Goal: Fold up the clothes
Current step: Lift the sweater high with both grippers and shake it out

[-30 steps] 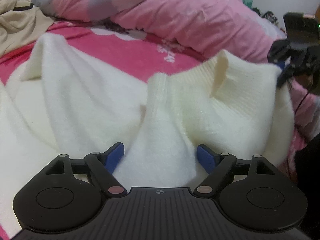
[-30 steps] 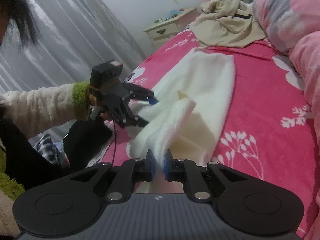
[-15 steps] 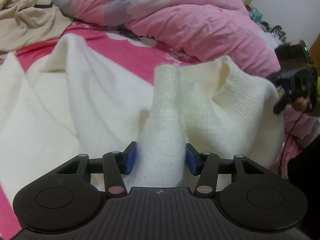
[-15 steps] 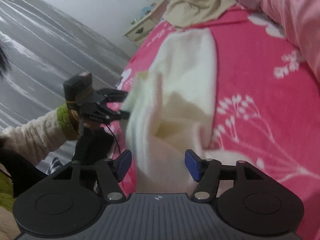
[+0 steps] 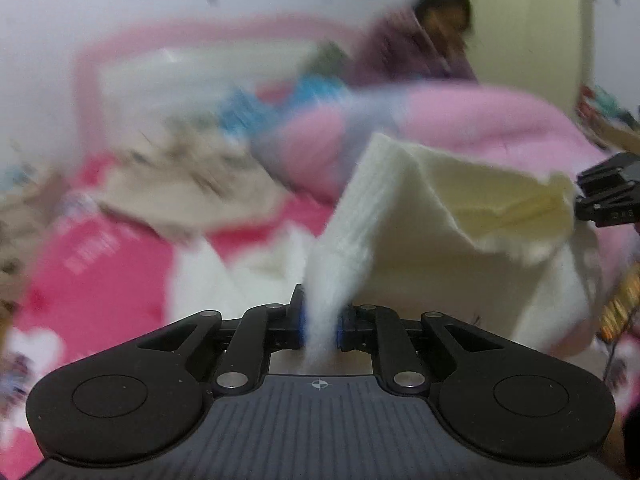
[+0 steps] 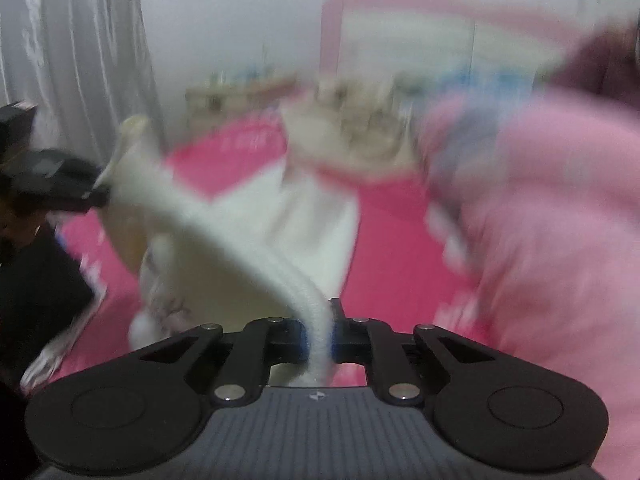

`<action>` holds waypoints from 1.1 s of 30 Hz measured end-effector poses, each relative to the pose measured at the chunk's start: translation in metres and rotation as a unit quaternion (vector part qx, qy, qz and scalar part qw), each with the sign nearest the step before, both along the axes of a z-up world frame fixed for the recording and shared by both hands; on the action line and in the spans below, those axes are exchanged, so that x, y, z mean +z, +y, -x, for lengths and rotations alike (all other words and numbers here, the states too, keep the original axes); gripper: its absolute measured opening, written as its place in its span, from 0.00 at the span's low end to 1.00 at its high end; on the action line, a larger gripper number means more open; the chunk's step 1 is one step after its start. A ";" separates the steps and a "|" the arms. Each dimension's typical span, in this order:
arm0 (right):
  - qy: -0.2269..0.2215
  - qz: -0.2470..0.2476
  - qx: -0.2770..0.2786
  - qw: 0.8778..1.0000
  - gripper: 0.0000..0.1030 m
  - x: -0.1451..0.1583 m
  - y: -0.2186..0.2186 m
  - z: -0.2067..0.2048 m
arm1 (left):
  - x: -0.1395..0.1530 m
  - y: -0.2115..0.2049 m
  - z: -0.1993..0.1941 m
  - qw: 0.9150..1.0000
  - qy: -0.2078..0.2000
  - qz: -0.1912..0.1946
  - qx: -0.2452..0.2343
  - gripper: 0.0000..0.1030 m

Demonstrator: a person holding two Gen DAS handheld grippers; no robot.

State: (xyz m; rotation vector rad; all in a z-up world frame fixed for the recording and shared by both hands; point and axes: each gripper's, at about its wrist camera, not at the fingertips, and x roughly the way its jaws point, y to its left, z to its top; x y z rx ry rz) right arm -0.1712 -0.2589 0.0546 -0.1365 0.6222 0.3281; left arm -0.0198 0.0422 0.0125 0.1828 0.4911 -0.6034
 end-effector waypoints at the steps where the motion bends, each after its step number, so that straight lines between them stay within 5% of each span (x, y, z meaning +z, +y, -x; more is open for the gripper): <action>1: -0.024 0.007 -0.001 1.000 0.10 0.017 0.006 -0.002 | 0.019 0.004 0.004 1.000 -0.024 0.005 0.019 0.11; 7: -0.164 0.034 -0.008 0.986 0.10 0.127 0.030 -0.008 | 0.129 0.010 0.019 0.986 -0.143 0.036 0.076 0.10; 15: -0.302 0.037 -0.012 0.953 0.10 0.234 0.029 0.047 | 0.262 0.003 0.079 0.951 -0.297 0.058 0.065 0.10; 20: -0.373 0.034 -0.011 0.927 0.10 0.291 0.023 0.088 | 0.302 -0.007 0.129 0.935 -0.349 0.034 0.045 0.10; 26: -0.355 0.039 0.004 0.934 0.10 0.283 0.015 0.111 | 0.298 -0.020 0.182 0.938 -0.347 0.010 0.014 0.10; 33: -0.326 0.046 0.019 0.944 0.10 0.265 0.007 0.130 | 0.249 -0.039 0.136 0.968 -0.250 0.007 0.012 0.10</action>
